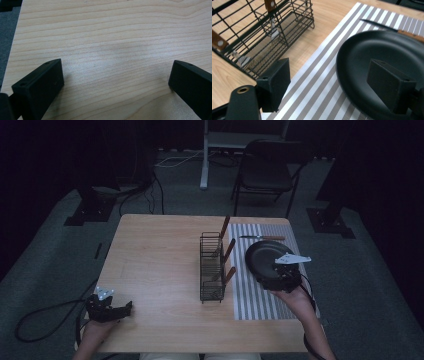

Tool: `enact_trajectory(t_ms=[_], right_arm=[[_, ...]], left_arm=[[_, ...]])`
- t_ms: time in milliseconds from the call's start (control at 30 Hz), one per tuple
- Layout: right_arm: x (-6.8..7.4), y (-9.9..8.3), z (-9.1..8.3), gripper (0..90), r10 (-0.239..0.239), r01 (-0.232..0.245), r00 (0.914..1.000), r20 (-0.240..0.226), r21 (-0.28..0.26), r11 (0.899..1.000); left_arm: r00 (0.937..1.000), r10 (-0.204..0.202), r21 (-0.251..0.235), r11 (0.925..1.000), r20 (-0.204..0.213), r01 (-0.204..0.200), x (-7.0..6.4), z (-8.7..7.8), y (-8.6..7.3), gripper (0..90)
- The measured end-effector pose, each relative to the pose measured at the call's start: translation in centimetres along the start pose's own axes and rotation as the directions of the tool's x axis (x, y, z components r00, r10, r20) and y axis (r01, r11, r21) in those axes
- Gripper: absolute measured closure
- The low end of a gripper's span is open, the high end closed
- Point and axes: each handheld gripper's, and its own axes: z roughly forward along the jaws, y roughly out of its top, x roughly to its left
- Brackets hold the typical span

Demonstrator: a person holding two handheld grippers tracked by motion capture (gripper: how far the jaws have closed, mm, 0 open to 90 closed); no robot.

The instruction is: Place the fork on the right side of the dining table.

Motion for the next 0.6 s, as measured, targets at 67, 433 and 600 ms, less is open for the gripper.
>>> enact_trajectory(t_ms=[67, 433, 600], right_arm=[[0.1, 0.6, -0.1, 18.9, -0.004, 0.004, 1.0000, -0.002, -0.010, 1.000], [1.6, 4.3, -0.2, 21.5, -0.063, 0.062, 0.9978, -0.021, -0.044, 0.997], [2.2, 5.6, 0.2, 21.7, -0.069, 0.068, 0.9973, -0.025, -0.050, 0.996]], left_arm=[[1.0000, 0.000, 0.000, 1.0000, 0.000, 0.000, 0.0, 0.0, 0.0, 0.0], [1.0000, 0.000, 0.000, 1.0000, 0.000, 0.000, 0.0, 0.0, 0.0, 0.0], [1.0000, 0.001, 0.000, 1.0000, 0.000, -0.001, 0.0, 0.0, 0.0, 0.0]])
